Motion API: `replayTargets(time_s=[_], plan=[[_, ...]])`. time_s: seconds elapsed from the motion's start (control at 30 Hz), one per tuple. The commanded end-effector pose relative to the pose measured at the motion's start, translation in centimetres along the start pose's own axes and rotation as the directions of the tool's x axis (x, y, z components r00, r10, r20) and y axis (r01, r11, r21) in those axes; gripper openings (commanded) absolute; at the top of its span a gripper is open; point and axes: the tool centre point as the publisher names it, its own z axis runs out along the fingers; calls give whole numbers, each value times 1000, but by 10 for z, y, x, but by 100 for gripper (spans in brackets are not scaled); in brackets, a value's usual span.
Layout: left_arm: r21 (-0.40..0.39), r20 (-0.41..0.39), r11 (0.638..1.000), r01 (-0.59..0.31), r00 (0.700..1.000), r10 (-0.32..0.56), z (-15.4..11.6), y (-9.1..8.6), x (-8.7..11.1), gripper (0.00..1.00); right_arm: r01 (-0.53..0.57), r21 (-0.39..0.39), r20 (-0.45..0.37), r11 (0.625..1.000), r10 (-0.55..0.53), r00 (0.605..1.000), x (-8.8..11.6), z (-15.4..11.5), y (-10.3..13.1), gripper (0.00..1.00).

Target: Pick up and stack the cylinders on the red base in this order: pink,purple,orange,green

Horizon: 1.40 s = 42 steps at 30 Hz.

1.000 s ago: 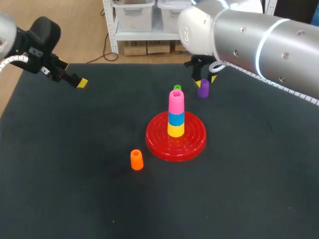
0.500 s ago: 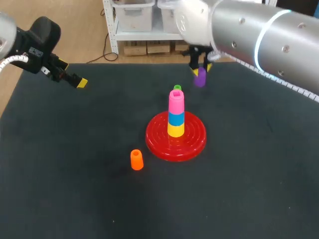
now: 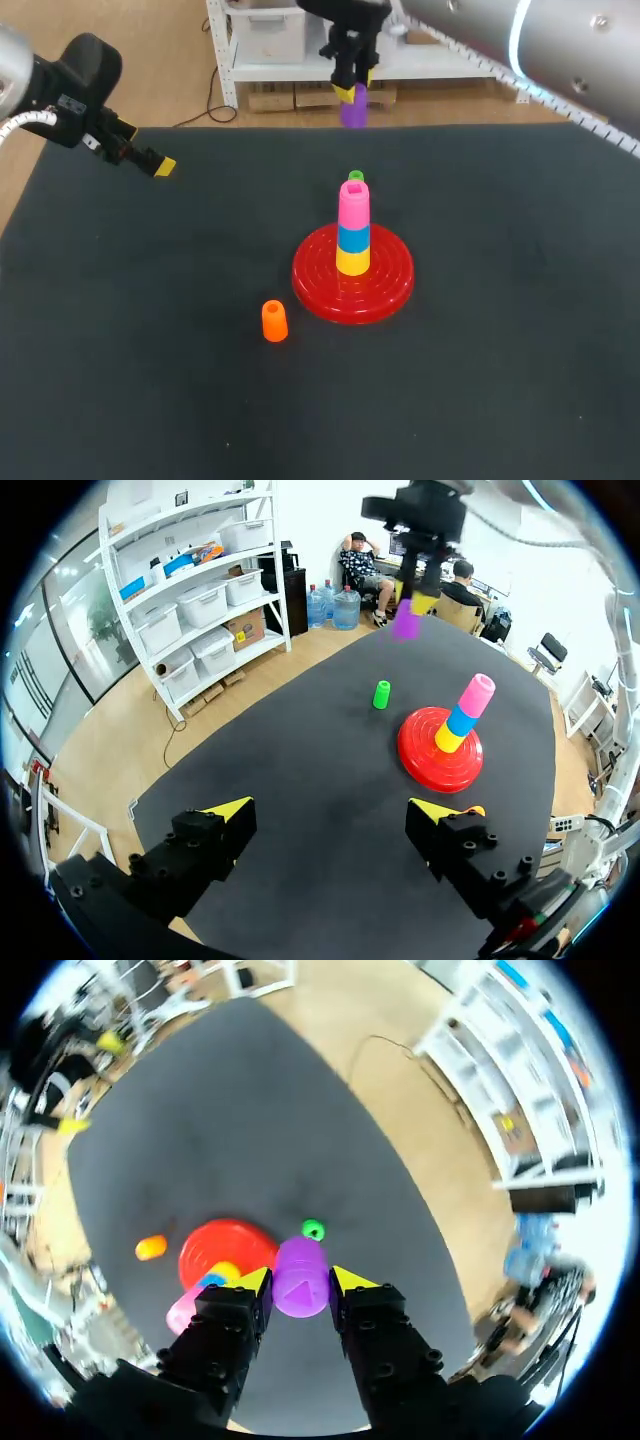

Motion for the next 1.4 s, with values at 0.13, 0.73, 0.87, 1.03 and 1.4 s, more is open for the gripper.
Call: replayTargets(time_s=[0.13, 0.73, 0.87, 1.03, 1.4], plan=[[-1, -2, 1000, 0, 1000, 0, 0, 0, 0, 100, 165, 54, 210, 985, -173, 962, 48, -29, 53, 0], [-1, -2, 1000, 0, 1000, 0, 0, 0, 0, 100, 303, 76, 263, 950, -312, 913, 75, -27, 94, 0], [-1, -2, 1000, 0, 1000, 0, 0, 0, 0, 100, 272, 81, 280, 959, -283, 917, 66, -26, 83, 0], [-1, -2, 1000, 0, 1000, 0, 0, 0, 0, 100, 272, 81, 280, 959, -283, 917, 66, -26, 83, 0], [-1, -2, 1000, 0, 1000, 0, 0, 0, 0, 100, 272, 81, 280, 959, -283, 917, 66, -26, 83, 0]])
